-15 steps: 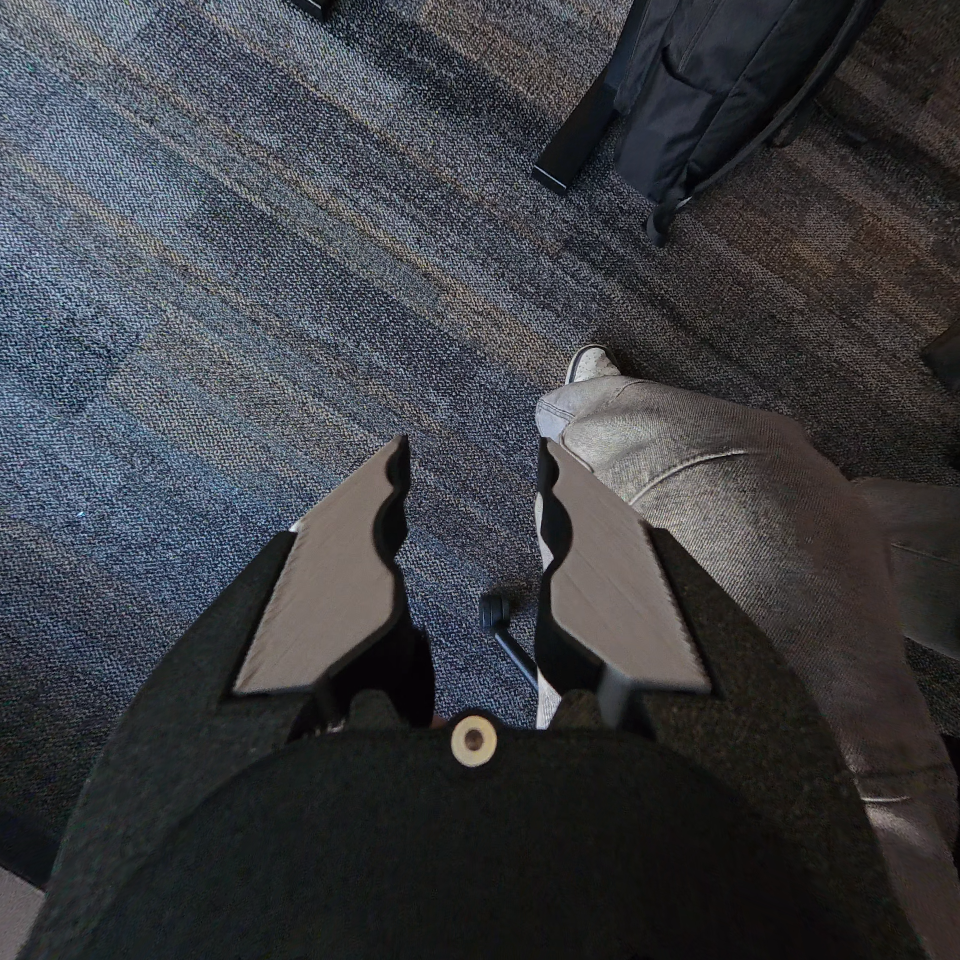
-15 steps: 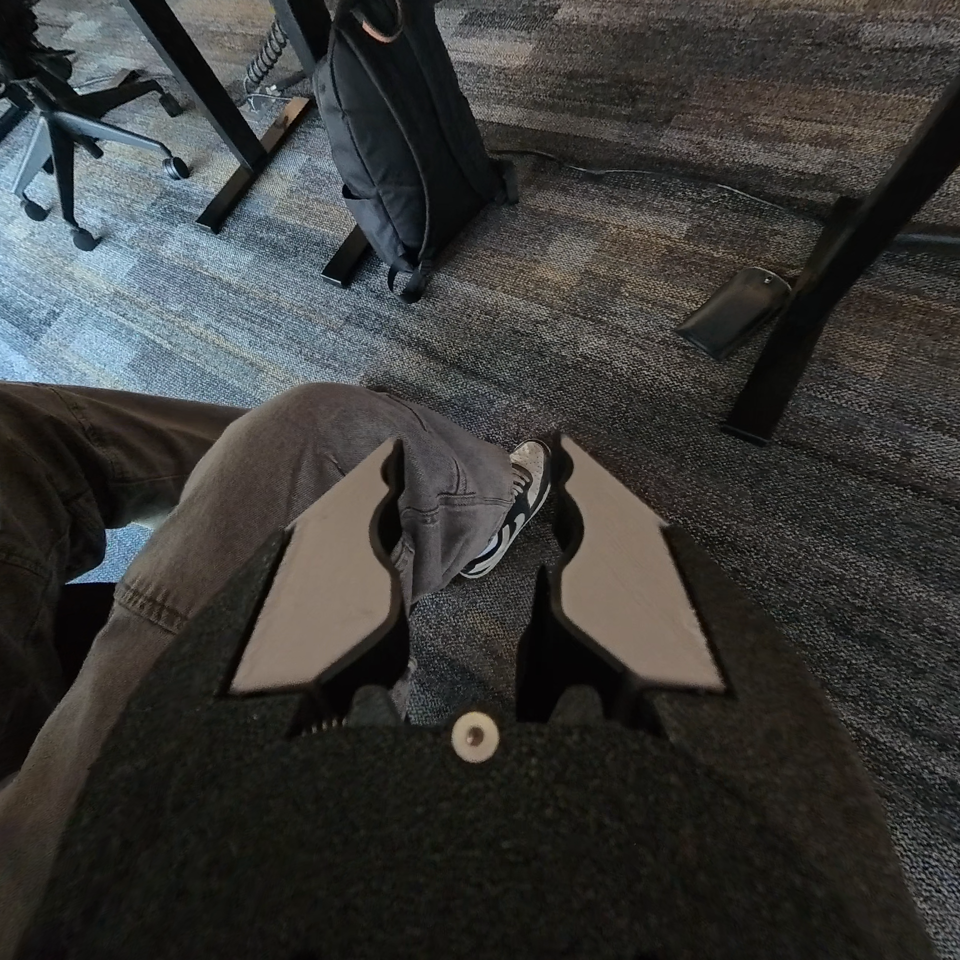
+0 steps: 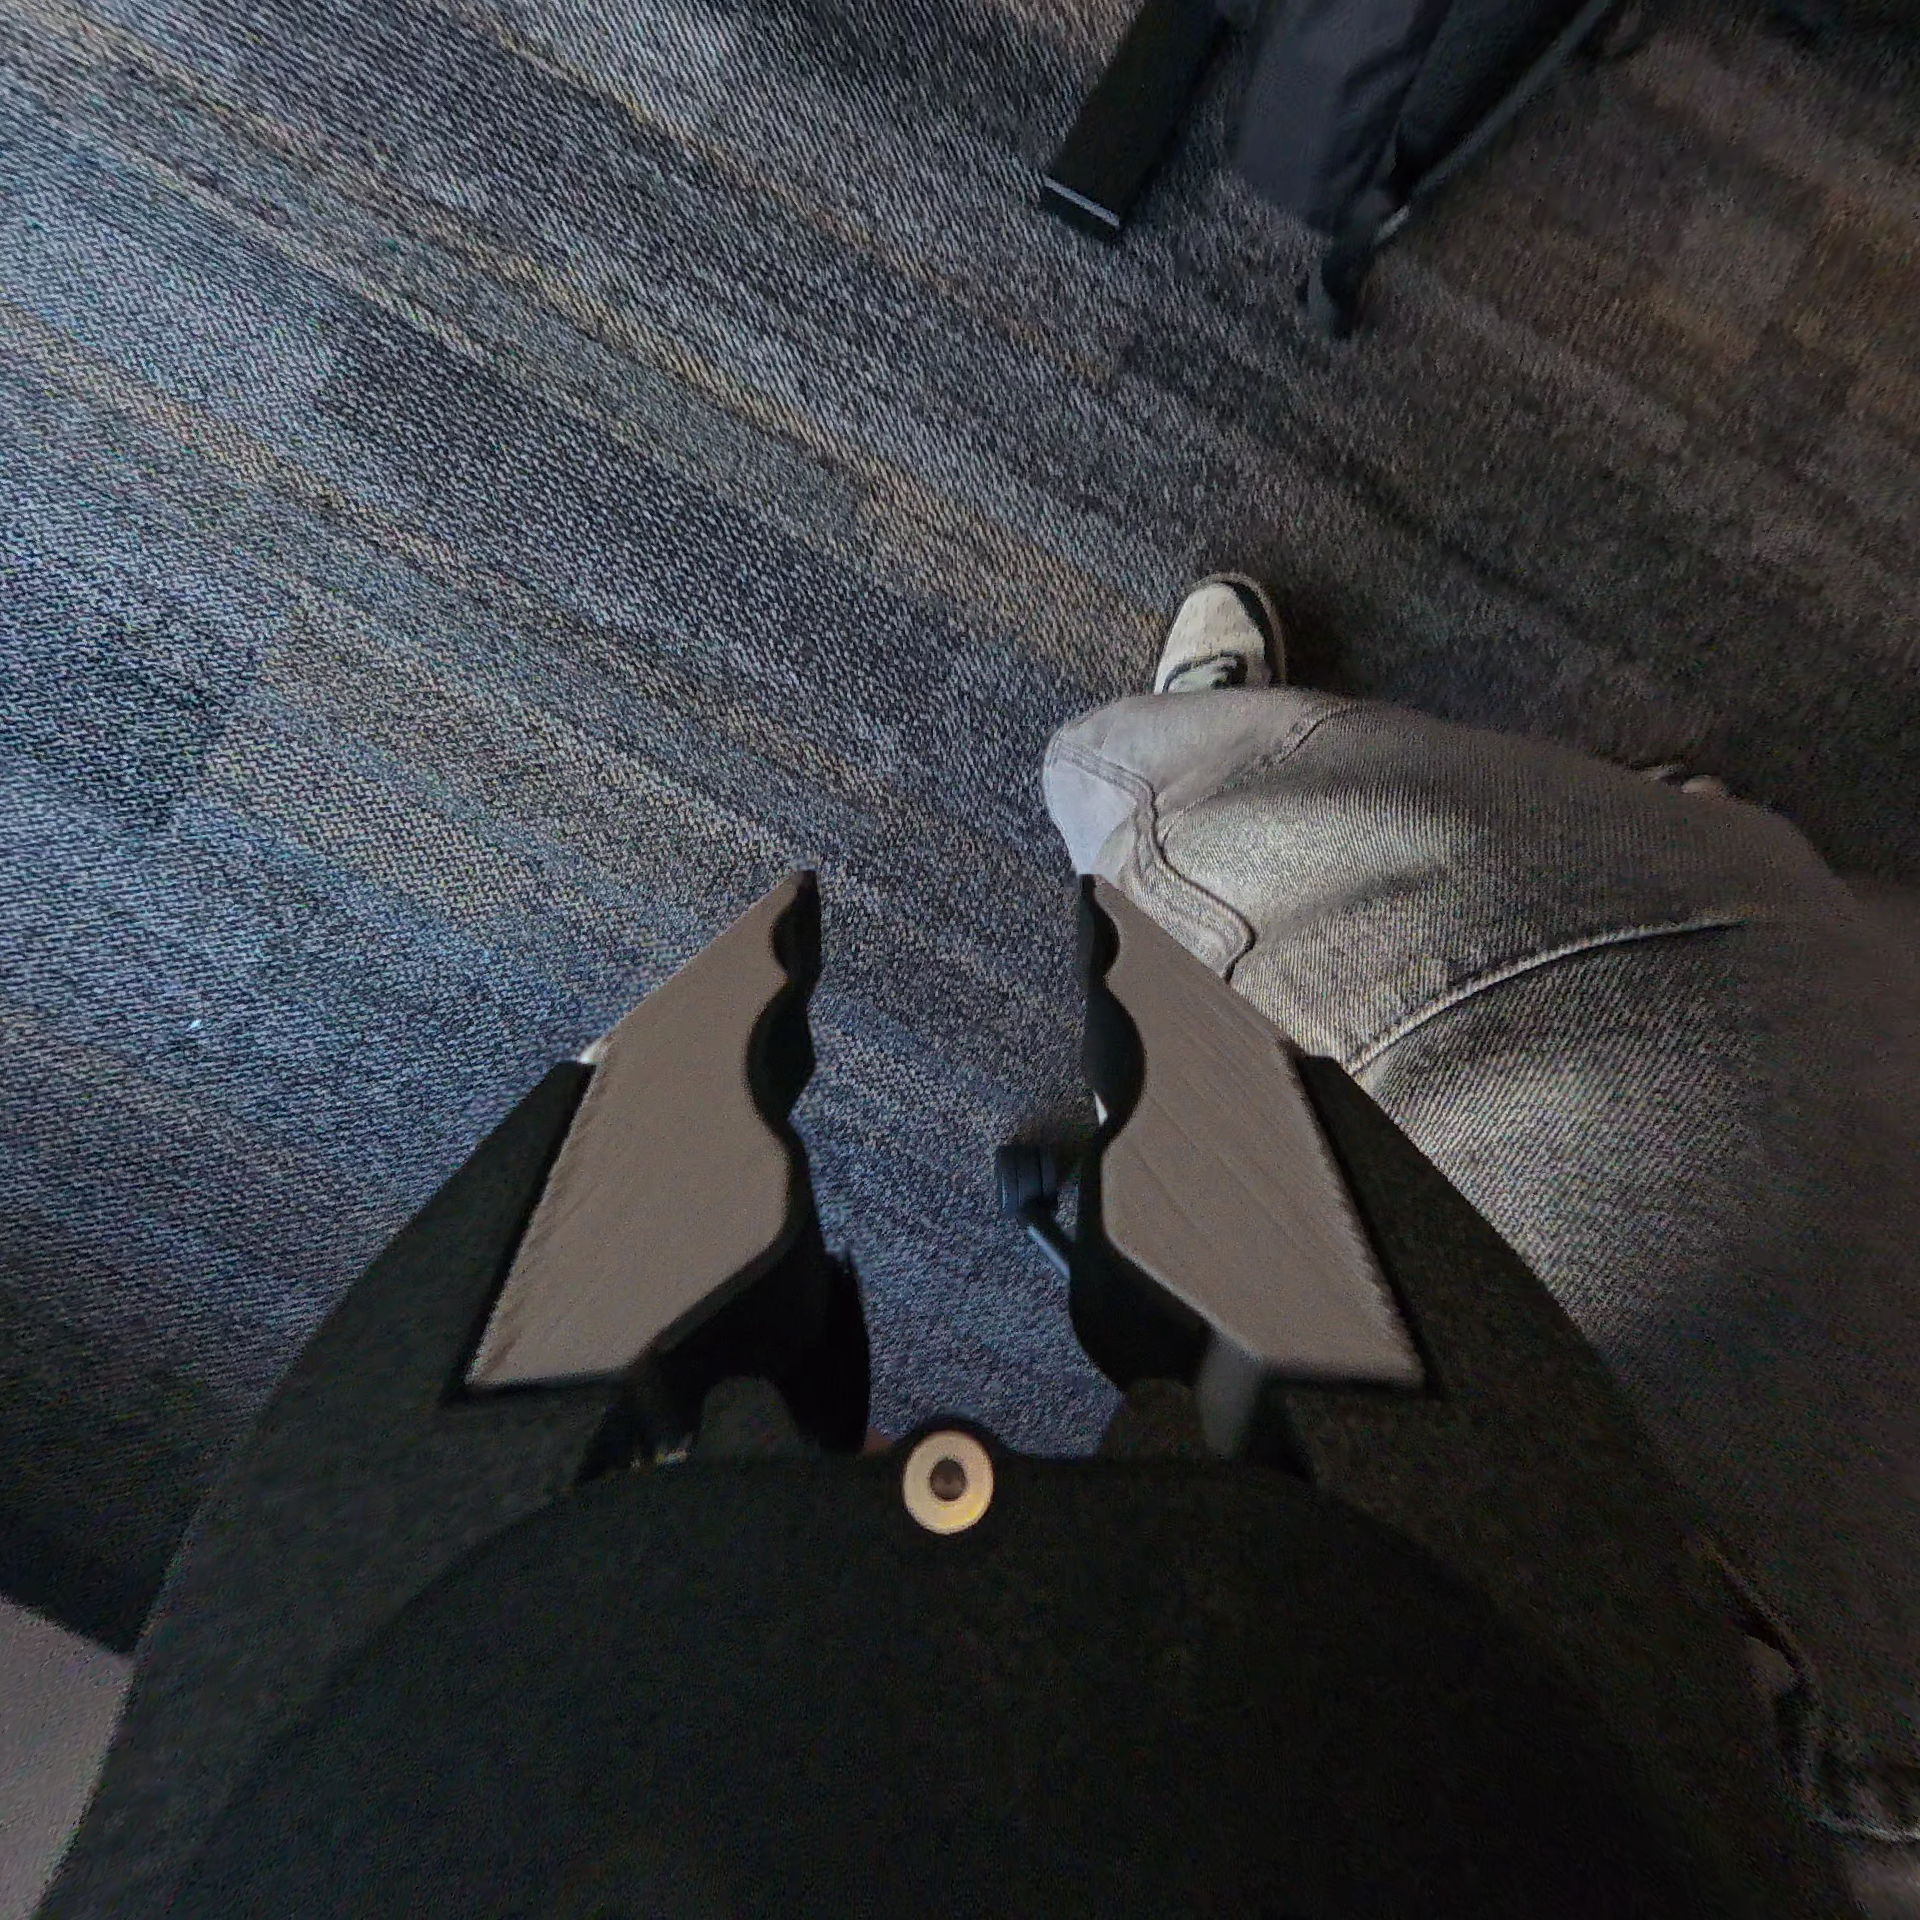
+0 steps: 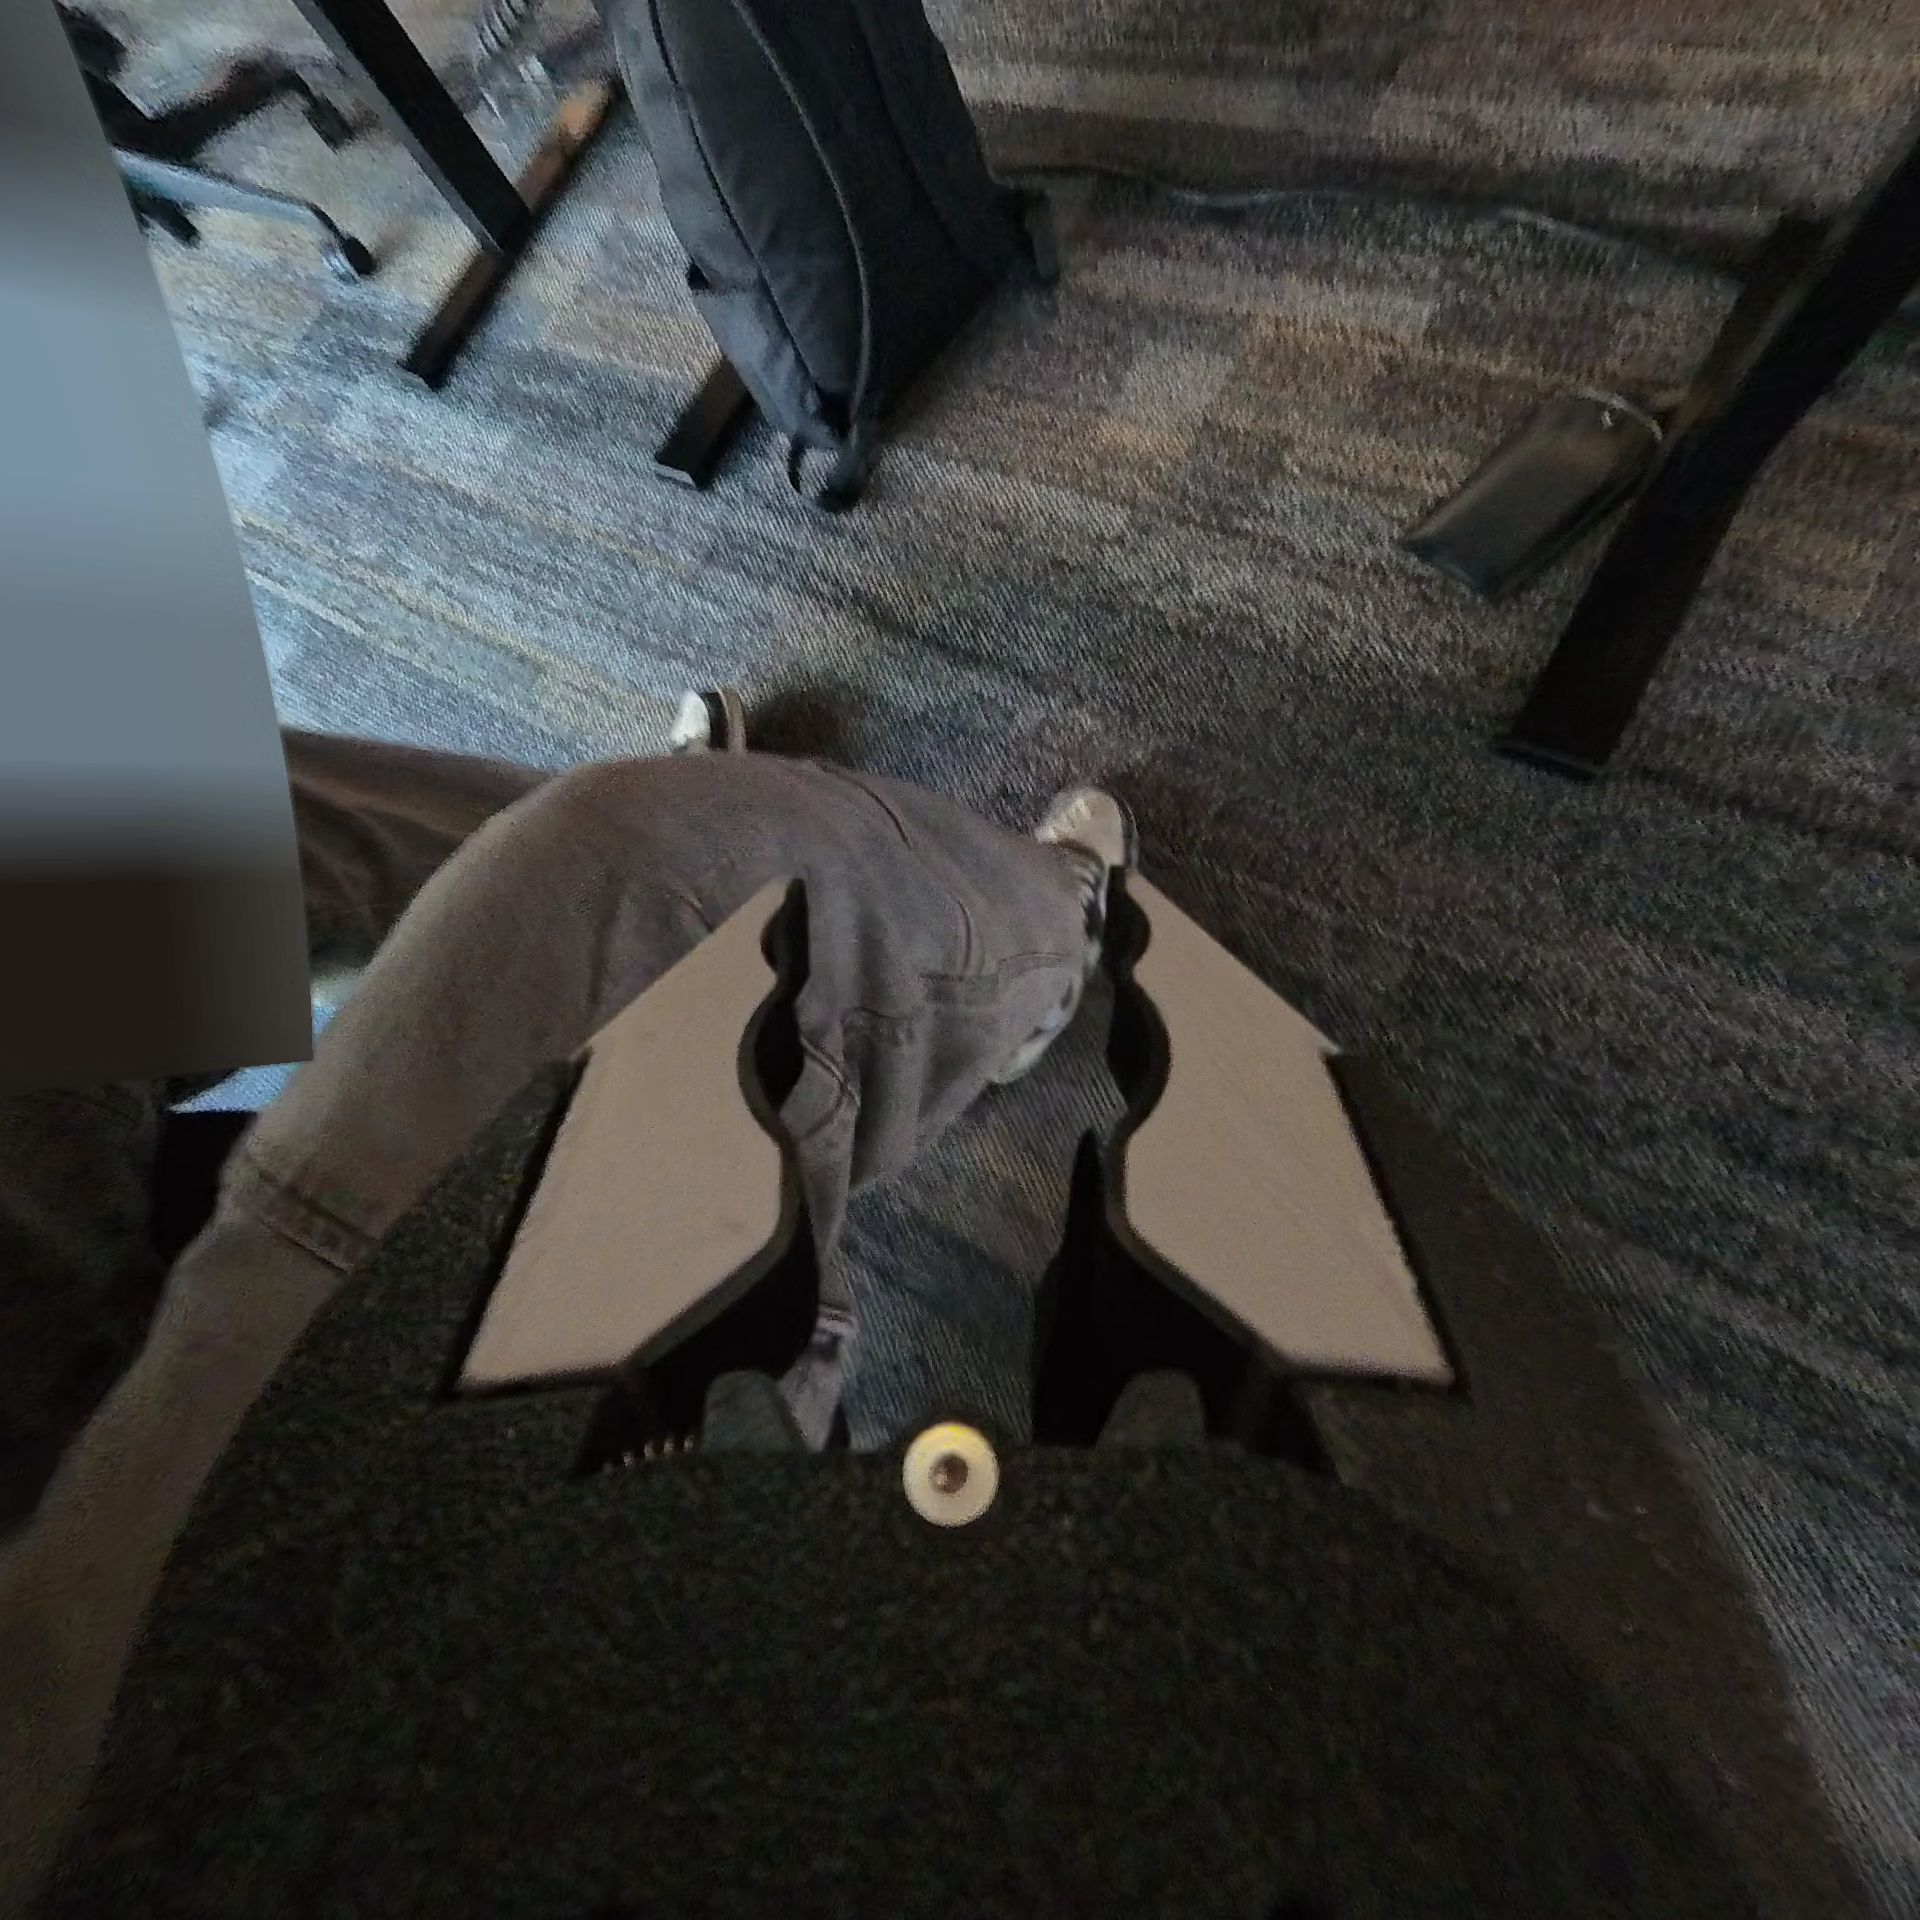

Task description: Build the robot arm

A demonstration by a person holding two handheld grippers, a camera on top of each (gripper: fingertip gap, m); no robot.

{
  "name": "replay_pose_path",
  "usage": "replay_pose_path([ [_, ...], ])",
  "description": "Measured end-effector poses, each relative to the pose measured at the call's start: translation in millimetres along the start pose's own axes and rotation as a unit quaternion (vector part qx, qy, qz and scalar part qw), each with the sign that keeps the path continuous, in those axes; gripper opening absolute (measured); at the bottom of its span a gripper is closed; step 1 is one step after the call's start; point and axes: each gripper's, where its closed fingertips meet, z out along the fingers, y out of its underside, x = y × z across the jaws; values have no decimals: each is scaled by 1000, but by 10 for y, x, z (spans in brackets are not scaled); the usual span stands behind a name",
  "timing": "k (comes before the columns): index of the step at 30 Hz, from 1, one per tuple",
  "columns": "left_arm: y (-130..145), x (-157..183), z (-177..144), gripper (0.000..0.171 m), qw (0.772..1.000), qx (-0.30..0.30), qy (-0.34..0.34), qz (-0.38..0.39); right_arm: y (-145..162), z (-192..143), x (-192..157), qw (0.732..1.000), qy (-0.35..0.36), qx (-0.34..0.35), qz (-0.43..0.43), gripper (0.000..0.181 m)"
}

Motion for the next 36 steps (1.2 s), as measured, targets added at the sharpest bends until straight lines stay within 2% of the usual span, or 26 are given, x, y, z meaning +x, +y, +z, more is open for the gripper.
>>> replay_pose_path([
  [3, 165, -12, 52, 48, 999, -21, -15, 27, 408, -188, 185, 999, 38, -28, 16, 55],
  [6, 280, 44, 100, 48, 999, -35, -2, 28, 637, -386, 278, 996, 32, -12, 88, 55],
  [9, 318, 132, 125, 48, 998, -36, 10, 41, 815, -532, 361, 993, 48, -15, 108, 55],
  [11, 83, 233, 27, 49, 999, 11, 11, 43, 791, -586, 342, 994, 54, -8, 95, 55],
  [14, -496, 675, -287, 45, 990, 126, 17, 60, 614, -580, 233, 997, 45, 13, 68, 53],
  [16, -721, 1255, -370, 37, 980, 177, 60, 67, 453, -538, 138, 998, 29, 28, 58, 53],
  [17, -662, 1638, -270, 34, 980, 159, 105, 63, 365, -518, 95, 998, 23, 36, 51, 53],
  [18, -458, 2072, -77, 35, 979, 108, 166, 57, 286, -503, 61, 998, 21, 44, 42, 53],
  [19, -91, 2516, 169, 34, 970, 28, 232, 63, 227, -488, 34, 998, 21, 49, 31, 53],
  [20, 419, 2860, 444, 34, 954, -69, 280, 86, 195, -479, 21, 998, 23, 50, 20, 53],
  [21, 1012, 3017, 744, 35, 934, -170, 289, 122, 186, -478, 23, 998, 27, 49, 12, 53],
  [22, 1566, 3024, 1033, 35, 915, -260, 269, 152, 187, -484, 27, 998, 29, 49, 10, 53],
  [23, 2009, 3037, 1275, 35, 893, -319, 269, 168, 199, -497, 36, 998, 29, 50, 11, 53],
  [24, 2366, 3041, 1536, 33, 876, -353, 274, 182, 224, -516, 66, 998, 33, 49, 16, 53],
  [27, 3241, 2659, 2496, 29, 862, -365, 208, 282, 297, -592, 205, 997, 47, 50, 44, 52],
  [28, 3461, 2537, 2741, 28, 866, -348, 197, 300, 314, -613, 250, 996, 51, 52, 52, 52],
  [30, 3858, 2304, 3032, 29, 876, -333, 177, 302, 375, -629, 345, 995, 62, 45, 60, 52],
  [33, 4153, 2187, 3242, 29, 904, -311, 157, 249, 494, -584, 457, 994, 63, 33, 81, 50],
  [36, 4246, 2286, 3360, 29, 915, -303, 156, 215, 619, -478, 523, 991, 41, 20, 123, 51],
])
